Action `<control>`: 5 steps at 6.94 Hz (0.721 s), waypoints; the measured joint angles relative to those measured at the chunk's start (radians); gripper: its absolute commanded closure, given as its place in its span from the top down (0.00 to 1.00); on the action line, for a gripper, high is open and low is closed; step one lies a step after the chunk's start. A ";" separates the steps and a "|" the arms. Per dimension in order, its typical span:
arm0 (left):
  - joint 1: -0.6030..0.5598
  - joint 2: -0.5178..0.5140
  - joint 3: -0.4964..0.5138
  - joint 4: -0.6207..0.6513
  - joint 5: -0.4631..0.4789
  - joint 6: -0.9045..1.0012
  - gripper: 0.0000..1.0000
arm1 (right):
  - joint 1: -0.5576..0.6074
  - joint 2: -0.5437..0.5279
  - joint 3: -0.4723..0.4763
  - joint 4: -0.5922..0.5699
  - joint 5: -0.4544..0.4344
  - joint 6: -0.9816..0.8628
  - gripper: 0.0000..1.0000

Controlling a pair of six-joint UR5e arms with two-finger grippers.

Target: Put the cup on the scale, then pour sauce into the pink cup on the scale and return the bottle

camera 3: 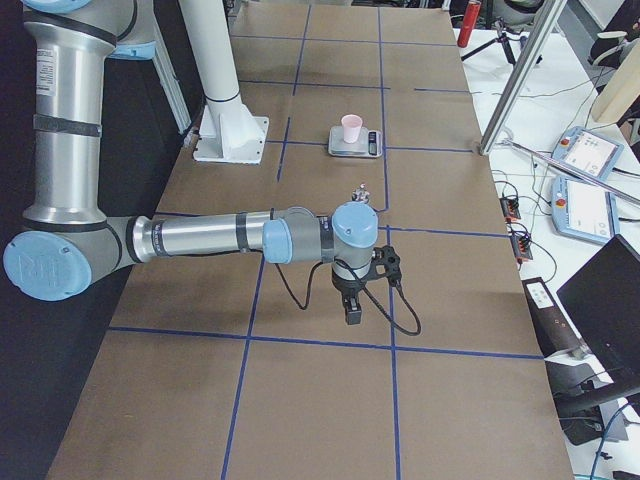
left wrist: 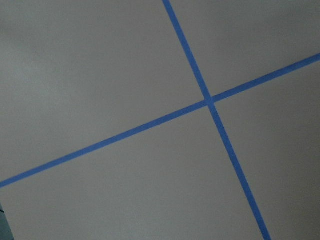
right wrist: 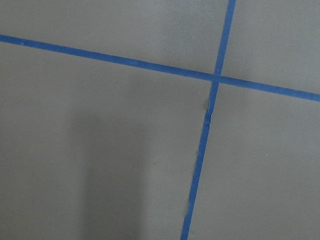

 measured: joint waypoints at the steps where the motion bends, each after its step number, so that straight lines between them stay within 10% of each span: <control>1: 0.000 0.004 0.005 0.003 -0.001 -0.003 1.00 | 0.009 -0.003 -0.015 0.000 0.010 0.000 1.00; 5: 0.001 -0.004 -0.002 0.008 -0.002 -0.011 1.00 | 0.080 -0.008 -0.048 0.004 0.016 -0.002 1.00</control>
